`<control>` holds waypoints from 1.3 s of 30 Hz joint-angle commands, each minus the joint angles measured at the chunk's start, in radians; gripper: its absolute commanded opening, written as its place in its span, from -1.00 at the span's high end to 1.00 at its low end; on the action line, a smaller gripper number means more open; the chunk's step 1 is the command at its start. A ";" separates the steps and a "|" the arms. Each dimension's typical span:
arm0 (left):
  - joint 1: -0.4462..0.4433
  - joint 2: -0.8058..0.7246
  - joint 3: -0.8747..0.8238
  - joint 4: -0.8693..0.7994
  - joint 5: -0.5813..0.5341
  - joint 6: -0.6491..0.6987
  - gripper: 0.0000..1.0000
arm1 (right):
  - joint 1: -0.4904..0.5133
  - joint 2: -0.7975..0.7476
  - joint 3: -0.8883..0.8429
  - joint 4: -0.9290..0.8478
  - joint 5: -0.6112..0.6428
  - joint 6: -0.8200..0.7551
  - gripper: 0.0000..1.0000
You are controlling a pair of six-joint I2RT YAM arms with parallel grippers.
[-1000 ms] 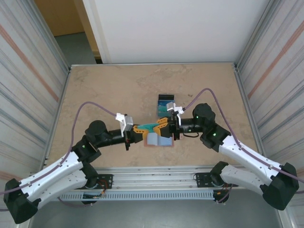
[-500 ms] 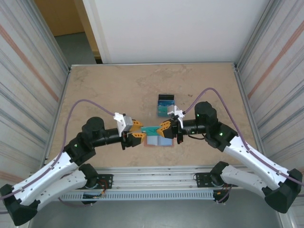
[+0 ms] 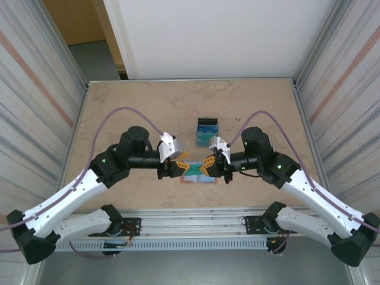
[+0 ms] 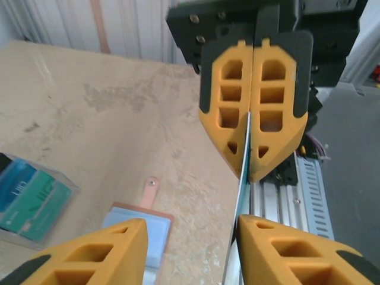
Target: Take the credit cards out of the card holder
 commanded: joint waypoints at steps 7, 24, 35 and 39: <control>0.000 0.068 0.074 -0.077 0.121 0.095 0.45 | 0.006 0.016 0.049 -0.038 -0.023 -0.037 1.00; 0.130 0.250 0.155 -0.093 0.080 0.339 1.00 | -0.070 -0.062 -0.027 0.004 0.248 0.116 -0.34; 0.211 0.591 0.383 -0.053 0.055 0.560 1.00 | -0.109 -0.139 -0.031 -0.090 0.780 0.312 -0.97; 0.223 0.685 0.451 -0.025 0.069 0.583 1.00 | -0.120 -0.128 -0.013 -0.131 0.877 0.369 -0.97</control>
